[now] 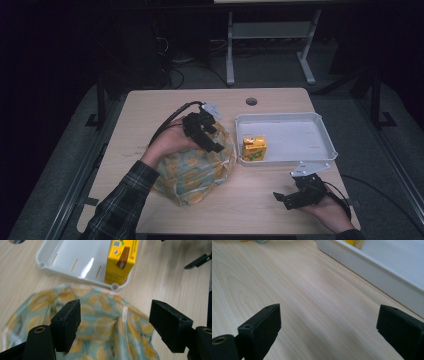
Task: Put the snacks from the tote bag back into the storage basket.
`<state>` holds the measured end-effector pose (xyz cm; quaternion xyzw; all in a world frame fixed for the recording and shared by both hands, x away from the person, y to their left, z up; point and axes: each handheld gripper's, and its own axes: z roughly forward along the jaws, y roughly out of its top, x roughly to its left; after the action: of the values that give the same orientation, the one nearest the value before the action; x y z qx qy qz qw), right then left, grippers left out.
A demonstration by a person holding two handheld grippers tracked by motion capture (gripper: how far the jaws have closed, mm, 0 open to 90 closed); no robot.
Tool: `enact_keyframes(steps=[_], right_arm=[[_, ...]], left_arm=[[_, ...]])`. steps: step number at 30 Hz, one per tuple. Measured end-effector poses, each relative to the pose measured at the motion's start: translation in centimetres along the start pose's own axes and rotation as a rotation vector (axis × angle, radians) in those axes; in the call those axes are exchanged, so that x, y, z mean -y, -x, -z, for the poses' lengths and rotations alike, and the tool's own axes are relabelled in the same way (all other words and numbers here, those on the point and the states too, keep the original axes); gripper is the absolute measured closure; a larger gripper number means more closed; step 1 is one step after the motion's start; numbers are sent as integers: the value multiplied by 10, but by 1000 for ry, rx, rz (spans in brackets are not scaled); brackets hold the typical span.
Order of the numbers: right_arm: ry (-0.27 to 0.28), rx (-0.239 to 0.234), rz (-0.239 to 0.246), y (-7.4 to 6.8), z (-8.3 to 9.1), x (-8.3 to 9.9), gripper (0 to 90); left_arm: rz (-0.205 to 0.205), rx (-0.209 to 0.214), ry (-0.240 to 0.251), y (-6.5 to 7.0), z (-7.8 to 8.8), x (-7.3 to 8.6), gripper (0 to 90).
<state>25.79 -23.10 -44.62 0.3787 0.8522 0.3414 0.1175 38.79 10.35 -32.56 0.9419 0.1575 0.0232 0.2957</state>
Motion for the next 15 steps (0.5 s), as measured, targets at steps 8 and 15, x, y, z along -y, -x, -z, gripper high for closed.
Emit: enact_keyframes(steps=[8, 15], right_arm=[[19, -3, -6, 4, 2, -7, 112], [26, -3, -26, 11, 6, -17, 229]], left_arm=[[40, -36, 36, 1, 16, 38, 251], [80, -53, 53, 5, 20, 76, 250]])
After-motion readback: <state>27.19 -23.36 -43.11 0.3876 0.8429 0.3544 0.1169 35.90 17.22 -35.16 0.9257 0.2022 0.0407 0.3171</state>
